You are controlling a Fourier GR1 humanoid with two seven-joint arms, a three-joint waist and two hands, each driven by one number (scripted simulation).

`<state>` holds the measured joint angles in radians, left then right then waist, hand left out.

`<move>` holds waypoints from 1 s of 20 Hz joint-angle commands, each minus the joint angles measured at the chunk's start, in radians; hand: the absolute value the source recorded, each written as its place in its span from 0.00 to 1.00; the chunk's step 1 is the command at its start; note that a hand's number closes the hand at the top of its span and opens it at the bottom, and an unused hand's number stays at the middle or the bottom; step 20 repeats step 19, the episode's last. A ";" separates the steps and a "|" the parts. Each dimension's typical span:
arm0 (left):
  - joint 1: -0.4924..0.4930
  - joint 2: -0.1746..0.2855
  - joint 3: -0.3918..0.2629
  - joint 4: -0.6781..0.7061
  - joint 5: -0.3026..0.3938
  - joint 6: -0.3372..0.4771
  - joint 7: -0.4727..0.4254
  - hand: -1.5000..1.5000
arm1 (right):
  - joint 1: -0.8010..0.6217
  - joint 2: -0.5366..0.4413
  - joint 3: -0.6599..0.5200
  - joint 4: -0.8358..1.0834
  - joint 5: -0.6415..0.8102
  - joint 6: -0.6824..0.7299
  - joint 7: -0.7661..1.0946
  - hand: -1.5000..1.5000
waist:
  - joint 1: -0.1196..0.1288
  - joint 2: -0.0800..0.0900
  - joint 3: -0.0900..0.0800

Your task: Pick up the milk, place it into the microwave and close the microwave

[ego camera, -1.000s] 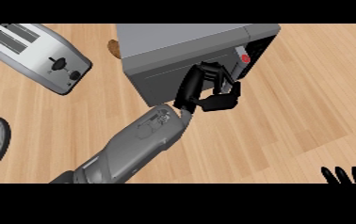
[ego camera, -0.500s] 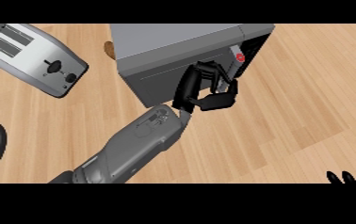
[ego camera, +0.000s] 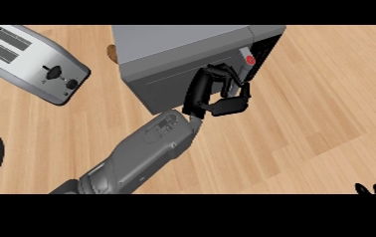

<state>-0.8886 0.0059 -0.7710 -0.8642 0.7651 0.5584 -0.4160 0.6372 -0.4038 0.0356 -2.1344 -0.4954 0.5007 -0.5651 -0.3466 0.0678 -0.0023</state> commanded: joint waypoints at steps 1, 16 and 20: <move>-0.081 -0.006 0.025 0.081 0.019 -0.017 -0.006 1.00 | 0.003 -0.013 -0.011 -0.017 -0.018 0.014 -0.002 0.00 | -0.020 0.016 0.002; -0.106 -0.006 0.005 0.114 0.083 -0.018 -0.040 1.00 | 0.047 -0.060 -0.011 -0.058 -0.099 0.051 0.040 0.00 | -0.030 0.019 0.002; -0.113 -0.006 0.017 0.124 0.100 -0.020 -0.047 1.00 | 0.054 -0.062 -0.018 -0.065 -0.111 0.058 0.034 0.00 | -0.025 0.015 0.003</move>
